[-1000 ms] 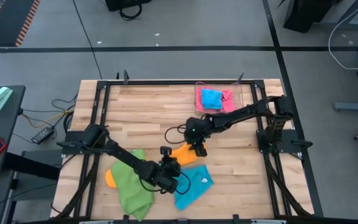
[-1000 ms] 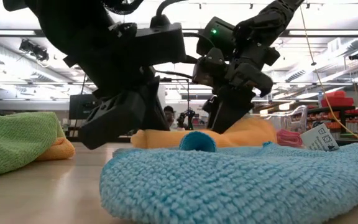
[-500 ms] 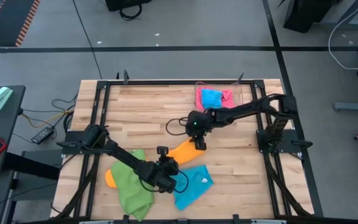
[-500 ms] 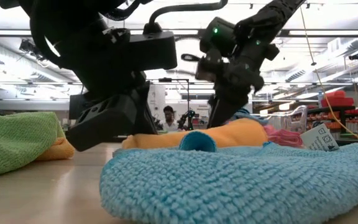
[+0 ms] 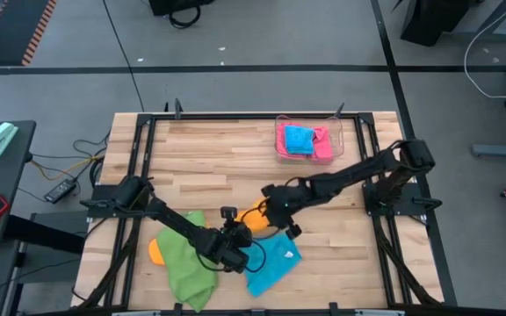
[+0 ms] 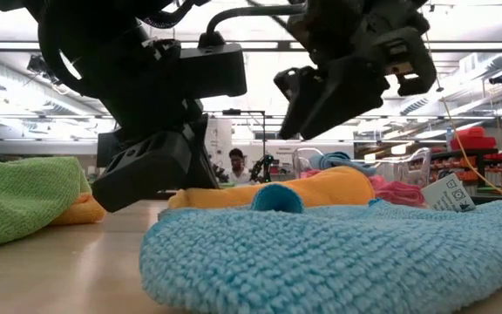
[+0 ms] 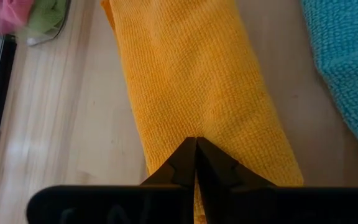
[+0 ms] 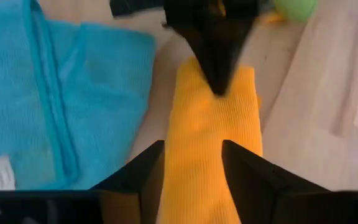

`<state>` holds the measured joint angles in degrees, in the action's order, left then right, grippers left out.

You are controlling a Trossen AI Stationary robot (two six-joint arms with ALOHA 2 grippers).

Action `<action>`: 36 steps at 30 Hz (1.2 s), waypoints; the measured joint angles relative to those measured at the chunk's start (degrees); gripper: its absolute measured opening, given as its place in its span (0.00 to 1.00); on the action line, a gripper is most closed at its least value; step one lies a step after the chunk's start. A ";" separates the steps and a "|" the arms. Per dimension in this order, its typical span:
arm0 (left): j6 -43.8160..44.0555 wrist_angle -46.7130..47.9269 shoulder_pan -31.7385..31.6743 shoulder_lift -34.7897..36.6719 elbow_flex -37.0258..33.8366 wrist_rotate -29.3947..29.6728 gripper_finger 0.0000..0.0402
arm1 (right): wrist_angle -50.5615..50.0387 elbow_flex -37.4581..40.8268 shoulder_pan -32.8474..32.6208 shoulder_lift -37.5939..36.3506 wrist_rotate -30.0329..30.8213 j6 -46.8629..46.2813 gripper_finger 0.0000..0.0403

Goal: Fold microfiber towels
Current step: Fold the right yellow towel

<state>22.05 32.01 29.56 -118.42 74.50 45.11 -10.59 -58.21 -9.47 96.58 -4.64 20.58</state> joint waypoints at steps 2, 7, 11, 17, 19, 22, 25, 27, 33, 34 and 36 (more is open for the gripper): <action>-0.45 0.08 0.53 0.18 0.00 0.22 0.07 | -0.28 0.03 -1.12 0.12 1.74 0.01 0.47; -0.44 0.92 1.30 0.56 0.00 1.02 0.05 | 3.79 1.06 -3.75 1.43 5.30 -0.87 0.59; -0.56 1.26 1.49 0.58 0.00 1.17 0.03 | 8.50 2.42 -5.42 3.95 8.01 -1.10 0.66; 0.08 2.66 1.86 0.67 0.00 1.17 0.04 | 12.52 3.76 -7.84 5.34 15.51 2.41 0.68; 0.79 2.94 1.78 0.67 0.00 1.17 0.06 | 13.22 4.14 -8.23 5.39 16.61 3.98 0.68; 1.67 3.88 1.62 0.69 0.00 1.17 0.06 | 13.67 4.46 -8.20 5.44 16.90 5.60 0.68; 1.33 4.14 1.63 0.69 0.00 1.17 0.05 | 16.08 5.59 -8.51 5.44 17.59 7.48 0.68; 1.11 4.29 1.64 0.69 0.00 1.17 0.04 | 19.64 6.92 -9.16 5.44 17.55 9.62 0.68; 3.63 4.06 1.49 0.14 0.00 1.19 0.03 | 25.76 11.01 -9.25 5.44 19.40 10.83 0.68; 4.31 3.93 1.47 0.02 0.00 1.19 0.04 | 26.38 11.57 -9.35 5.44 19.72 10.82 0.68; 4.83 3.91 1.36 -0.05 0.00 1.17 0.06 | 27.04 12.46 -9.52 5.44 20.04 10.99 0.68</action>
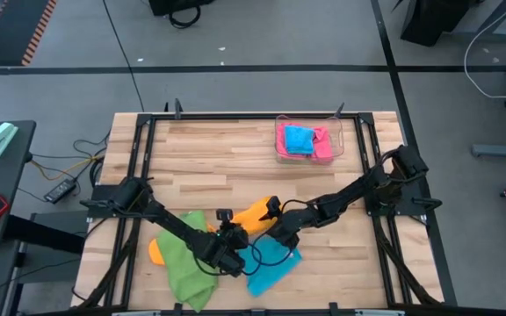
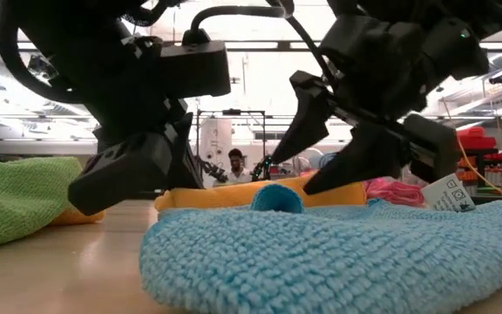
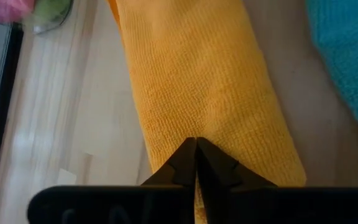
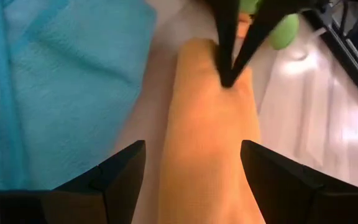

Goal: Fold microfiber towels
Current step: Fold the right yellow towel

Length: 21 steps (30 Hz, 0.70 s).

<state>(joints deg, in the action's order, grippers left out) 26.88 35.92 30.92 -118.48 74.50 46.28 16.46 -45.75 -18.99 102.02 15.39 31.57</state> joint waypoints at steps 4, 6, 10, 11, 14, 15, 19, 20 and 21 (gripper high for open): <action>3.69 -0.02 -0.66 0.00 0.00 -0.11 0.06 | 1.52 0.25 -0.28 0.02 1.01 1.47 0.68; 6.47 -0.14 -1.19 0.00 0.00 -0.46 0.04 | 2.37 0.25 -0.34 0.45 1.45 1.68 0.68; 11.25 -0.83 -2.46 0.00 0.00 -3.52 0.02 | 2.41 0.23 -0.70 0.50 2.60 2.84 0.68; 11.86 -1.00 -2.73 0.00 0.00 -4.30 0.02 | 2.09 0.23 -0.71 0.50 2.59 3.06 0.68; 14.04 -1.70 -3.23 0.00 0.00 -5.55 0.04 | 1.85 0.23 -0.63 0.50 2.65 3.92 0.68; 14.86 -1.81 -3.24 0.00 0.00 -5.63 0.05 | 1.52 0.21 -0.61 0.50 2.75 4.28 0.68; 16.04 -1.92 -3.23 0.00 0.00 -5.62 0.07 | -0.47 0.21 -0.29 0.50 2.71 4.70 0.68; 16.04 -1.96 -3.21 0.00 0.00 -5.62 0.07 | -1.36 0.21 -0.01 0.50 2.69 4.71 0.68; 16.04 -1.96 -3.21 -0.02 0.00 -5.62 0.06 | -2.30 0.21 0.35 0.50 2.70 4.70 0.68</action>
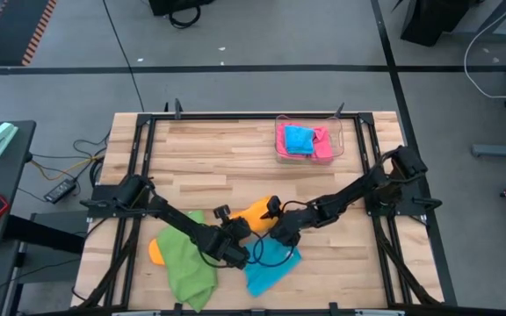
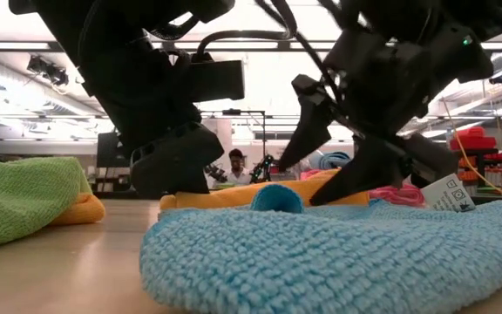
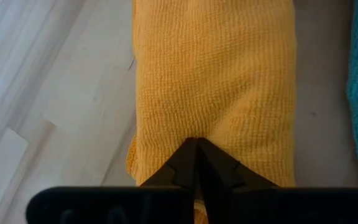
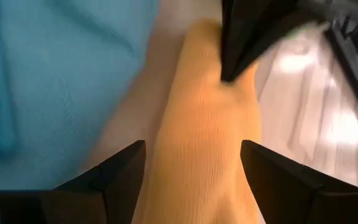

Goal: Fold microfiber towels
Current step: Fold the right yellow towel

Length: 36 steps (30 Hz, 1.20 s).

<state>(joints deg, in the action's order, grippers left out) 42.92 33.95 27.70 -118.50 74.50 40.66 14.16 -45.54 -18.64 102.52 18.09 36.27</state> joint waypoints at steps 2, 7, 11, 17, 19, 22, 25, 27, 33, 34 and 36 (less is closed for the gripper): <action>-0.06 0.06 0.00 0.00 0.00 0.00 0.05 | -1.42 0.00 0.77 0.00 0.02 -0.28 0.68; -1.47 0.31 0.11 0.00 0.00 0.00 0.02 | -4.62 0.00 2.40 0.00 0.02 -1.25 0.68; -1.50 0.48 0.11 -0.02 0.00 0.00 0.03 | -5.05 0.00 2.41 0.00 0.64 -1.31 0.68; -1.49 0.50 -0.05 -0.02 0.00 0.00 0.07 | -3.27 0.00 0.22 0.00 2.06 -1.13 0.68; -1.50 0.50 -0.25 -0.02 0.00 -0.02 0.07 | -1.08 0.00 -0.77 0.00 2.03 -1.11 0.68; -1.52 0.23 -0.56 -0.02 0.00 -0.04 0.06 | 1.83 -0.02 -1.60 -0.02 1.86 -0.89 0.68; -1.31 0.13 -0.66 -0.02 0.00 -0.05 0.03 | 3.53 -0.03 -1.02 0.06 -0.27 -0.90 0.68; -1.31 0.10 -0.63 -0.02 0.00 -0.04 0.03 | 5.45 -0.20 -0.09 1.47 -1.37 -1.11 0.68; -1.09 0.09 -0.61 -0.04 0.00 -0.04 0.05 | 7.22 -1.72 0.01 6.69 0.15 2.01 0.69; -1.09 0.11 -0.61 -0.04 0.00 -0.02 0.06 | 7.14 -2.19 -0.15 7.20 1.29 2.29 0.70; -1.08 0.04 -0.61 -0.04 0.00 -0.03 0.06 | 7.18 -2.62 -0.34 7.52 2.75 2.94 0.70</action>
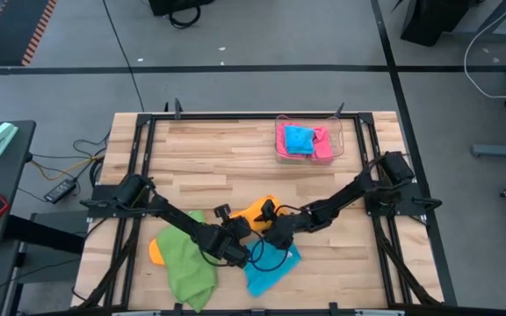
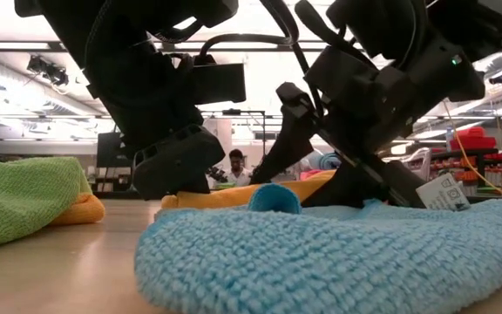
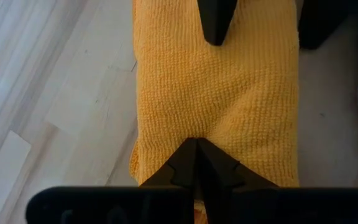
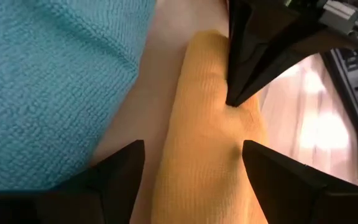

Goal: Fold microfiber towels
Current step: Fold the right yellow towel

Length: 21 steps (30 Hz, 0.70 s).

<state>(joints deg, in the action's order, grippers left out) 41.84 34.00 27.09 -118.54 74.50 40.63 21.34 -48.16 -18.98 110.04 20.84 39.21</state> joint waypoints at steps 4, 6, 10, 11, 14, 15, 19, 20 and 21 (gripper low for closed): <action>0.01 -0.19 0.00 0.00 0.00 0.01 0.05 | -0.54 -0.13 0.78 0.55 0.81 1.95 0.71; 0.01 -0.26 0.00 -0.02 0.00 0.01 0.03 | -0.85 -0.17 1.59 0.83 1.09 2.31 0.71; 0.63 -0.42 0.07 -0.02 0.00 0.03 0.03 | -1.46 -0.11 2.64 0.87 5.60 5.32 0.71; 0.78 -0.43 0.07 -0.02 0.00 0.03 0.03 | -1.47 -0.11 2.81 0.81 6.95 6.37 0.71; 0.86 -0.39 0.07 -0.04 0.00 0.03 0.06 | -1.91 0.00 3.36 -0.05 8.56 7.42 0.71; 1.02 -0.41 0.07 -0.04 0.00 0.03 0.06 | -2.03 0.05 3.51 -0.33 8.56 7.56 0.70; 1.06 -0.44 0.07 -0.04 0.00 0.03 0.06 | -2.23 0.09 4.38 -0.55 6.62 7.79 0.66; 1.07 -0.44 0.07 -0.04 0.00 0.04 0.06 | -2.54 0.09 4.68 -0.52 5.79 7.75 0.64; 1.08 -0.46 0.07 -0.04 0.00 0.03 0.05 | -2.70 0.07 4.97 -0.40 4.74 7.61 0.62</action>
<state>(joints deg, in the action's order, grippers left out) 42.92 33.54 27.16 -118.58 74.50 40.66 18.64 -48.09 -14.02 109.64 25.58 46.81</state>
